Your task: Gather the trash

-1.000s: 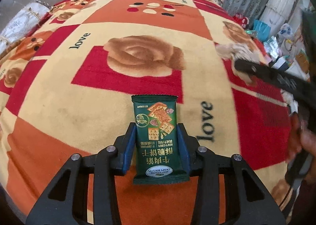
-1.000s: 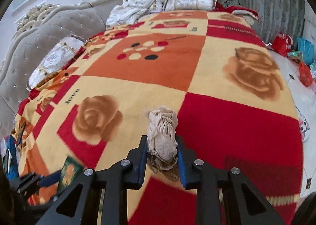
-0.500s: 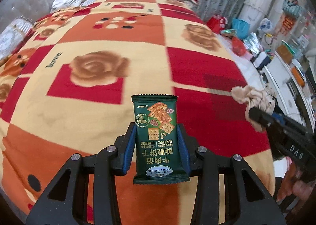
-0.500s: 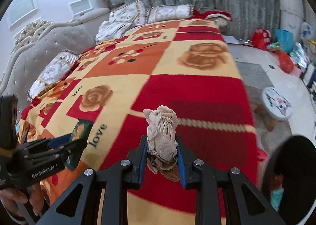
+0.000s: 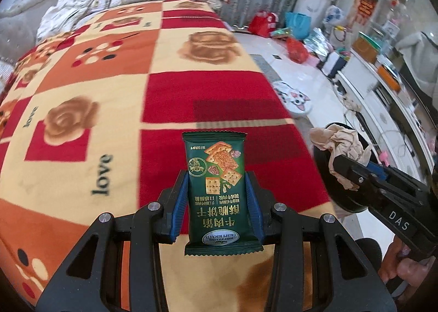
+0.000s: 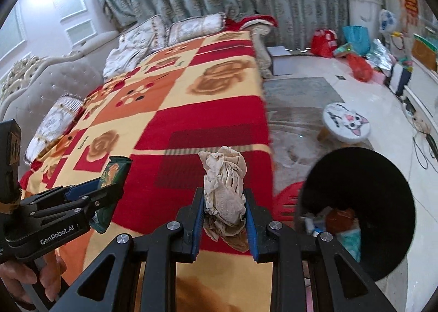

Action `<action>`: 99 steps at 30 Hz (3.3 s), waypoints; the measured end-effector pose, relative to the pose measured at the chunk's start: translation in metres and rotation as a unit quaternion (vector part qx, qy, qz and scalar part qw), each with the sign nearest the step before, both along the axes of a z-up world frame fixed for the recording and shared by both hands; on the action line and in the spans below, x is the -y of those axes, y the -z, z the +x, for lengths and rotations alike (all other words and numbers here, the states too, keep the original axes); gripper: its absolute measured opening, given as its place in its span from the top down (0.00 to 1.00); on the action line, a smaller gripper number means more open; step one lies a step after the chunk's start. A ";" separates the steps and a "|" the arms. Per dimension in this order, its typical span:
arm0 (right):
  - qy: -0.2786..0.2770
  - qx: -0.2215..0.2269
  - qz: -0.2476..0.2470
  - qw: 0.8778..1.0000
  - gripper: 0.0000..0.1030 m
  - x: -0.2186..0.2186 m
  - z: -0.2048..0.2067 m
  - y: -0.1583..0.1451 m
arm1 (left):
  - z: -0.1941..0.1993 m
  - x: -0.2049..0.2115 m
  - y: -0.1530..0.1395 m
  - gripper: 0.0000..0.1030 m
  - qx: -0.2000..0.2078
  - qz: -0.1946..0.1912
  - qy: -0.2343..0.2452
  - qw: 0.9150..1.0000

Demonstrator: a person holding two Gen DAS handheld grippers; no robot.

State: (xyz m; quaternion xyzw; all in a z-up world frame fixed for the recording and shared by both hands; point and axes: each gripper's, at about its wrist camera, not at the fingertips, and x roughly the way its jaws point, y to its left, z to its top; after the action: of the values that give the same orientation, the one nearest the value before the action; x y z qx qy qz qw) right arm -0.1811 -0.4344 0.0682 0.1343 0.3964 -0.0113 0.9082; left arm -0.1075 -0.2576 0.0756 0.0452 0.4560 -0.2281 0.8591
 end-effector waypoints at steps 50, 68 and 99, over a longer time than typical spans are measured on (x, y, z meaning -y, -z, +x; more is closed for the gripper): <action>0.165 -0.031 0.031 0.985 0.75 0.158 -0.067 0.029 | -0.024 0.192 0.024 0.63 -0.046 -0.006 0.136 0.990; 0.187 -0.027 0.052 0.981 0.60 0.169 -0.074 0.030 | -0.016 0.192 0.027 0.35 -0.064 -0.043 0.135 0.988; 0.190 0.082 -0.073 0.976 0.38 0.070 -0.110 -0.068 | -0.073 0.075 -0.075 0.35 0.143 -0.062 0.075 0.985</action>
State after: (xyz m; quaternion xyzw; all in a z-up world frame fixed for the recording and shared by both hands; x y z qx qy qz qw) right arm -0.2906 -0.5042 0.1364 0.1405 0.2861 -0.2016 0.9261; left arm -0.1809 -0.3329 0.1506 0.0584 0.3087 -0.3103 0.8972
